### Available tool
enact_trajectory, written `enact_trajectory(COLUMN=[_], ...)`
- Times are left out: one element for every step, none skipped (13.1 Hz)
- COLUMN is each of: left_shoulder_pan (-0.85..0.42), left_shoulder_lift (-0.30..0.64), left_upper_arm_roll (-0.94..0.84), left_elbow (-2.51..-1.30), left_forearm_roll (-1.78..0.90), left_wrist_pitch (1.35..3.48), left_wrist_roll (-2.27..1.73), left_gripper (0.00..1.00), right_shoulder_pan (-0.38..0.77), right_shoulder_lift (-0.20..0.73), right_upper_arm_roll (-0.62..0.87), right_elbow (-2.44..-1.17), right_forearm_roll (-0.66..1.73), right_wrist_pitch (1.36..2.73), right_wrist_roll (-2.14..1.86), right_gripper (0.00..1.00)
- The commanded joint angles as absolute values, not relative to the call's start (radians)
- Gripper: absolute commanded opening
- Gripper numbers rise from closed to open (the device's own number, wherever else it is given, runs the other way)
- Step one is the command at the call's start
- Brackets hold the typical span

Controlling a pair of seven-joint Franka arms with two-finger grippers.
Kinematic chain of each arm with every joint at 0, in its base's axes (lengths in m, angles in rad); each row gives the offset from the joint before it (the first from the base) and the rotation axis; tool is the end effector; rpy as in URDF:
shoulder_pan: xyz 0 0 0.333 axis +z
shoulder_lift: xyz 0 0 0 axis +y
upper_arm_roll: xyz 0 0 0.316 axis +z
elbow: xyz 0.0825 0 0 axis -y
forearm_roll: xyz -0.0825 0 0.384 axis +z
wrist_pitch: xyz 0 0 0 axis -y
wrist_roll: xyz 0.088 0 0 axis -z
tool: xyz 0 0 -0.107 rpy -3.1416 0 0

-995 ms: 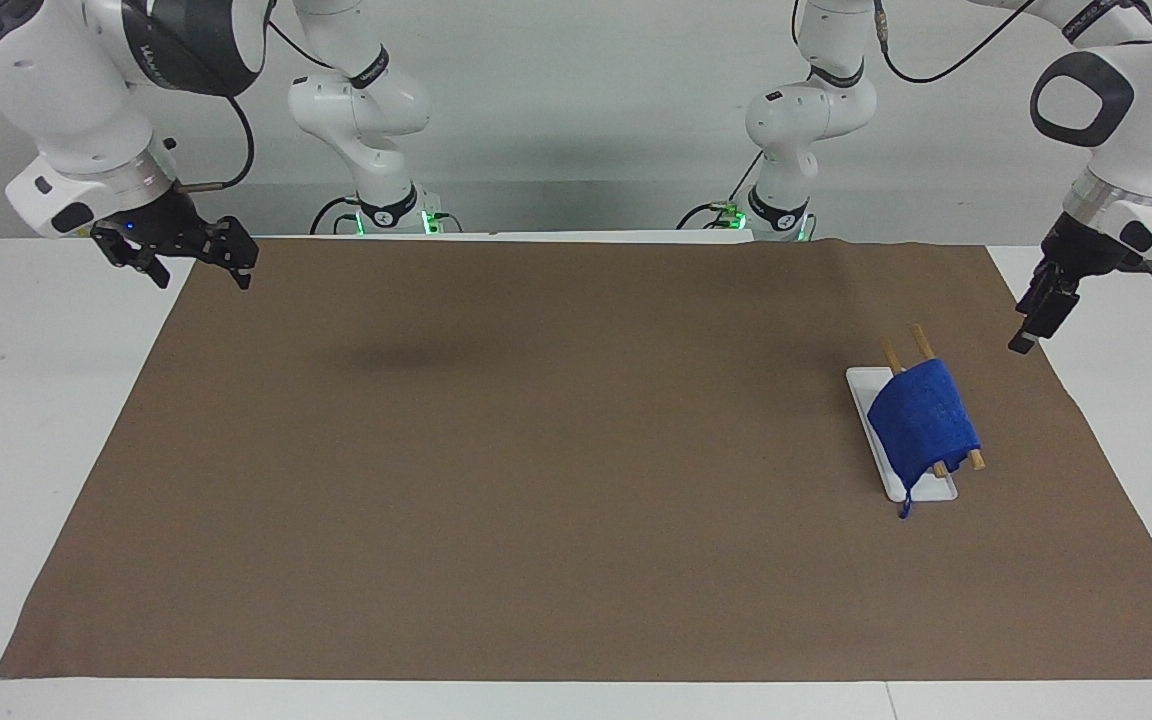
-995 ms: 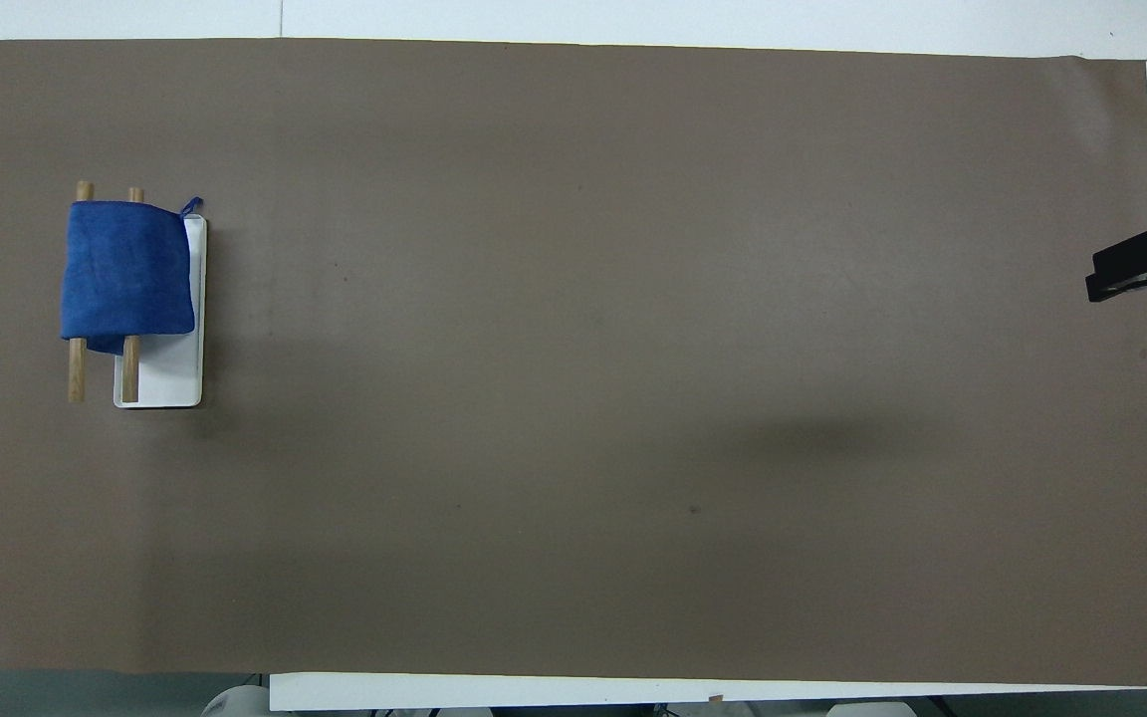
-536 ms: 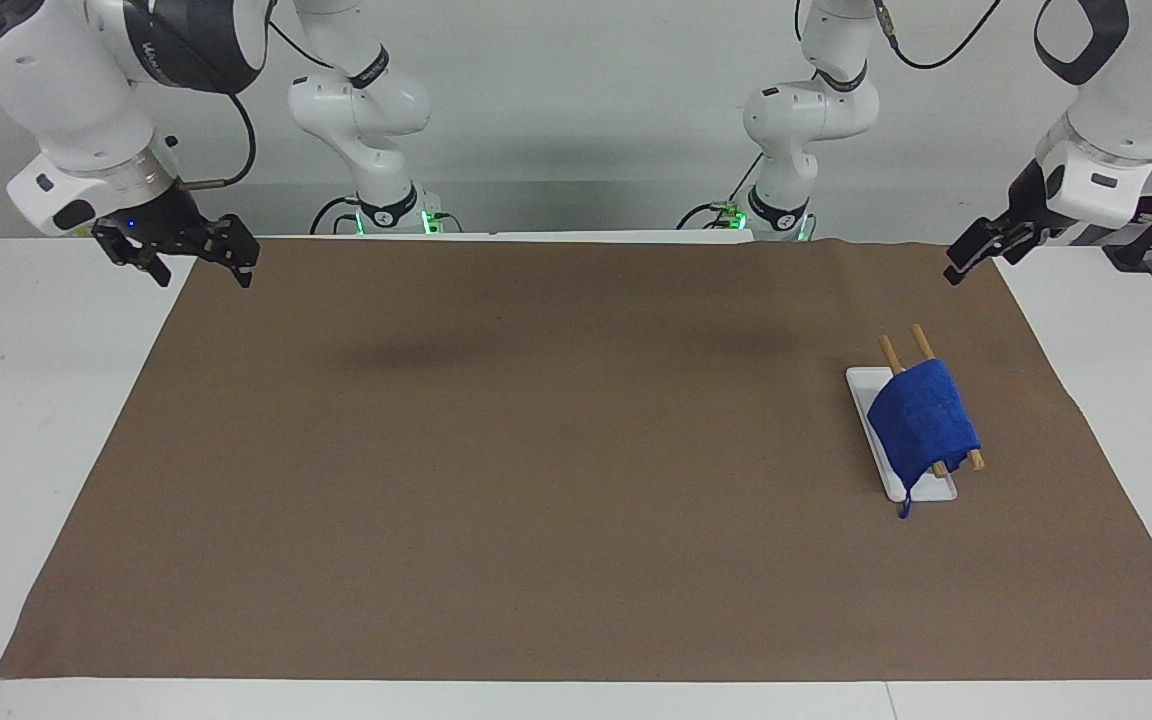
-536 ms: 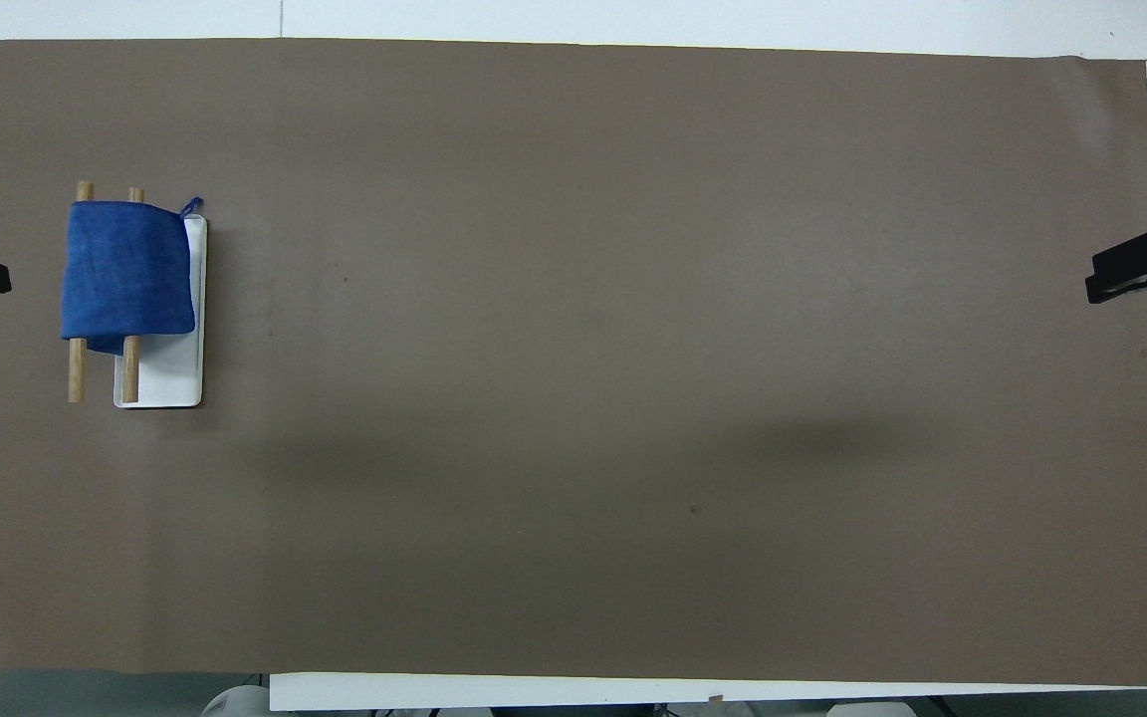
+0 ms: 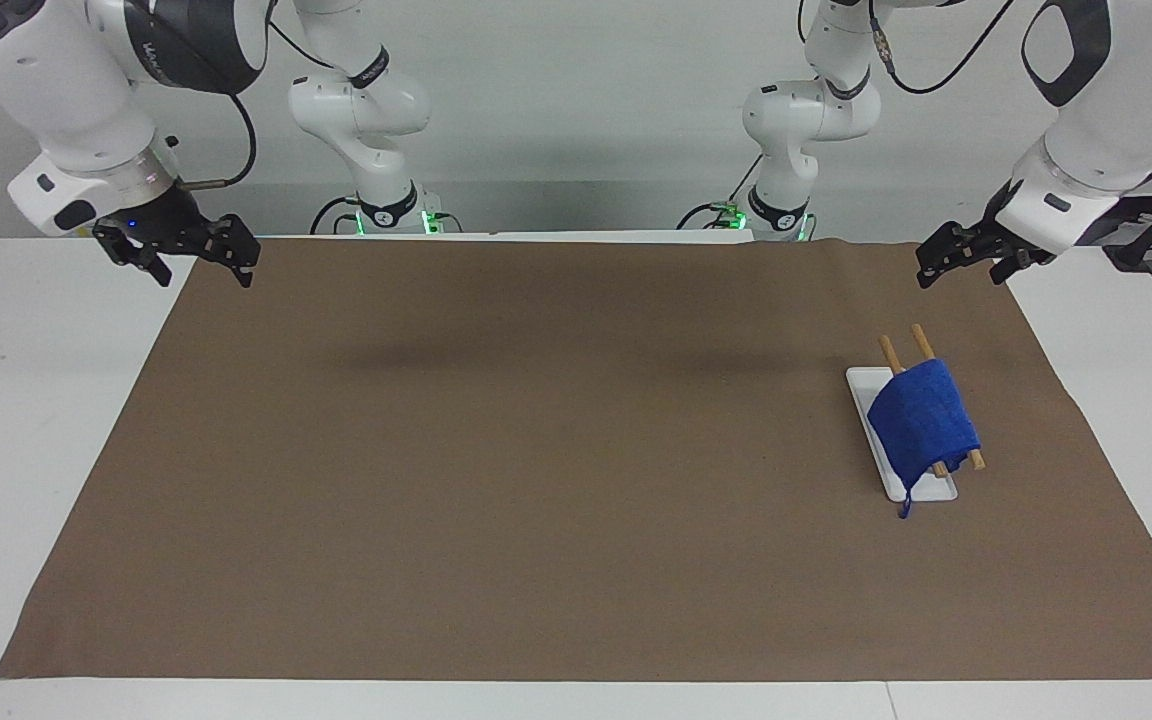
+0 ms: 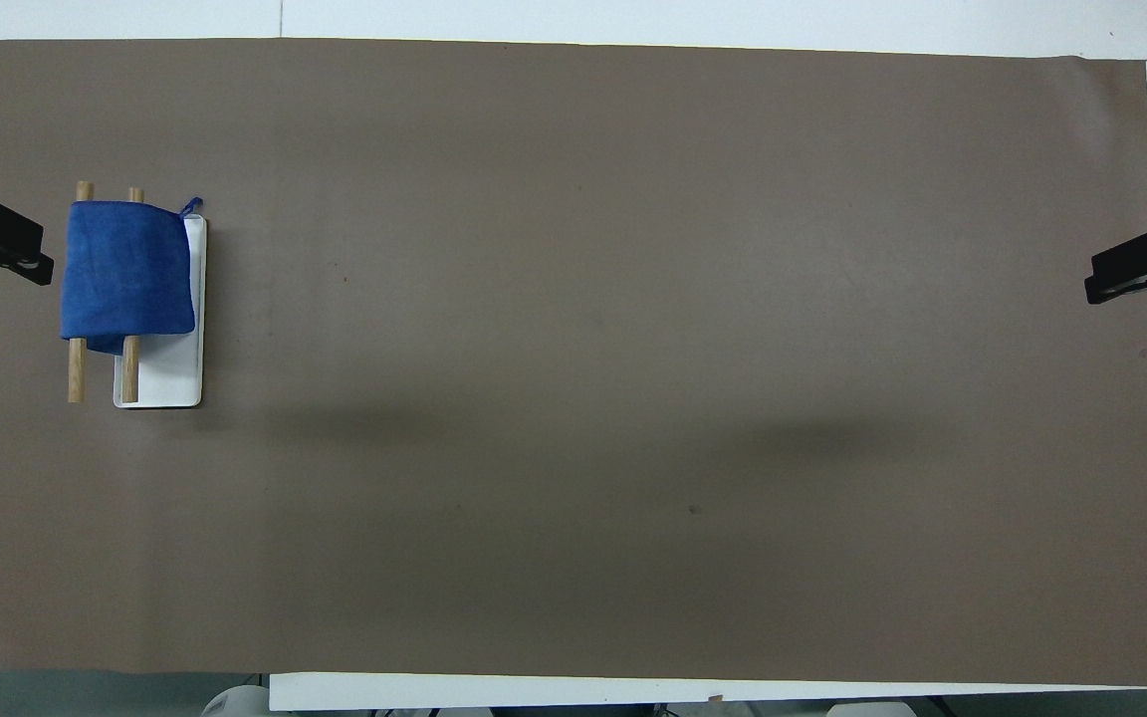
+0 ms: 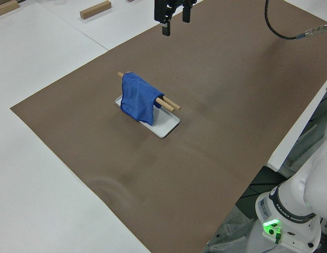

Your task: Right arm passes towel to left arm to hang

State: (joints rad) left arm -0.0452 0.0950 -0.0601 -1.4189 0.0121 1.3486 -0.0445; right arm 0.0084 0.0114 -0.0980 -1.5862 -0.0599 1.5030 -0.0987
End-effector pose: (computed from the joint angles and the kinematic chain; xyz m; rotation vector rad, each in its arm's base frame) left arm 0.5572 -0.0556 0.6240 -3.1111 0.0923 0.2561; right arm 0.5469 -0.0556 0.6056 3.0859 0.0121 -0.1542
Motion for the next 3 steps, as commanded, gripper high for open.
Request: enact_trajectory(left_shoulder_pan=[-0.057, -0.048, -0.045], left_shoulder_lift=[0.078, 0.066, 0.058], left_upper_arm_roll=[-0.048, -0.046, -0.045], left_elbow=[-1.413, -1.428, -1.440], left_forearm_roll=[0.012, -0.012, -0.038], left_wrist_pitch=[1.319, 1.325, 1.339], left_wrist_roll=[-0.029, -0.034, -0.037], left_gripper=[1.00, 1.00, 1.00], right_shoulder_pan=[0.005, 0.005, 0.005], right_shoulder_lift=[-0.012, -0.012, -0.012], right_upper_arm_roll=[-0.094, -0.094, -0.094], right_elbow=[-1.614, -1.615, -1.614], right_forearm_roll=[-0.058, -0.058, -0.058], right_wrist_pitch=[1.508, 1.508, 1.508], right_wrist_roll=[-0.098, -0.098, -0.098], right_gripper=[1.00, 1.00, 1.00])
